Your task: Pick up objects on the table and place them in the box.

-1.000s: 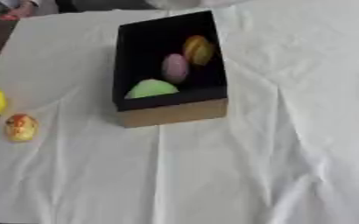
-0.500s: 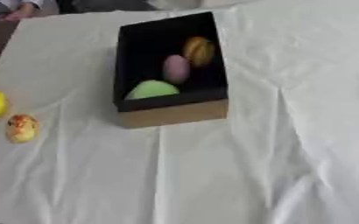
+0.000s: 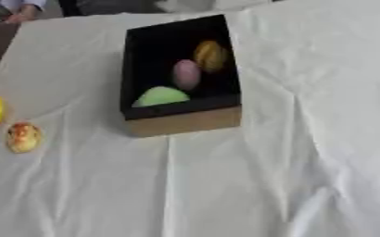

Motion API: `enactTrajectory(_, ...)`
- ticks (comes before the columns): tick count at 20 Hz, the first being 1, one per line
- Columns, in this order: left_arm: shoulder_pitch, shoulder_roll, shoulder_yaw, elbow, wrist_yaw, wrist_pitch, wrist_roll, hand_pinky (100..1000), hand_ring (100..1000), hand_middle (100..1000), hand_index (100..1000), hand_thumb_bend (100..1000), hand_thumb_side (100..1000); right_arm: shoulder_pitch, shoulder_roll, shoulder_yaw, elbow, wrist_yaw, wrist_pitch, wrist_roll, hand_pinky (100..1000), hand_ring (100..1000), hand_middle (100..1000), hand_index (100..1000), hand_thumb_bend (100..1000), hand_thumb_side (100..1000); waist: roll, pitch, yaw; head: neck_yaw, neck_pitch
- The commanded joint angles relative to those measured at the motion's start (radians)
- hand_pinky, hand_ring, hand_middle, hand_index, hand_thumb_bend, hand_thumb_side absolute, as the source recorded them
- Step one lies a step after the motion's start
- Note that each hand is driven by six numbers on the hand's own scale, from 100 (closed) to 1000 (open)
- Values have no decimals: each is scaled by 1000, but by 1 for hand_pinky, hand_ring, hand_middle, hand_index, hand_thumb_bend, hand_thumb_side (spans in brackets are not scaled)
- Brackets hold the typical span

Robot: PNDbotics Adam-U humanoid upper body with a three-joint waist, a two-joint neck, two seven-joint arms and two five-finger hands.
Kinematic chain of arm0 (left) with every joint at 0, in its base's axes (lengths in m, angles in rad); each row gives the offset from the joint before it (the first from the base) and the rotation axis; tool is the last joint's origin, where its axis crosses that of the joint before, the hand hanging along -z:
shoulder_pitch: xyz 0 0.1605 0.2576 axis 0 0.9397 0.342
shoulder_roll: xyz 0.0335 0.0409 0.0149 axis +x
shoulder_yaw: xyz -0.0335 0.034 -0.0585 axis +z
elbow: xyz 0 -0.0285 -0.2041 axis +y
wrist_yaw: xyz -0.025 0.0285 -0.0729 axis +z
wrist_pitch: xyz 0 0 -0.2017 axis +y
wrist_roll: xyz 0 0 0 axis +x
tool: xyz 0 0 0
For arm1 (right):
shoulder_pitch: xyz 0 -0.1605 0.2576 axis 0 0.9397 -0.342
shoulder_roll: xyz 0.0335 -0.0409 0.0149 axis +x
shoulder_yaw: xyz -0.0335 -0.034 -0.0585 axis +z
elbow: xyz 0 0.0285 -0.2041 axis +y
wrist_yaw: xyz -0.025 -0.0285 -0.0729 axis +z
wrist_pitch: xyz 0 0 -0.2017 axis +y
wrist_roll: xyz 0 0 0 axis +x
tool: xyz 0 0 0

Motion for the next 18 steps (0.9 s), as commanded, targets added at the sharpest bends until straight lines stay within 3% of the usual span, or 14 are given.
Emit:
enactTrajectory(1, -7, 27, 12, -14, 70, -3, -26, 708, 778, 812, 904, 492, 315, -5, -19, -16, -11, -3, 1, -2, 842, 847, 768, 861, 100, 557, 8, -19, 1, 0, -12)
enactTrajectory(5, -9, 30, 9, 2, 103, 0, -86, 789, 846, 878, 980, 588, 352, -3, -16, -15, -11, -4, 2, -2, 842, 846, 766, 859, 100, 564, 10, -18, 1, 3, -16)
enactTrajectory(10, -7, 31, 13, -2, 42, 23, -102, 797, 856, 854, 944, 637, 406, 2, -15, -14, -11, -4, 6, -1, 842, 843, 764, 859, 100, 570, 9, -14, 0, 4, -16)
enactTrajectory(18, -12, 25, 19, 3, 5, 44, -117, 785, 851, 849, 924, 608, 342, 6, -11, -12, -11, -6, 7, -1, 843, 842, 762, 859, 100, 578, 9, -11, 1, 6, -19)
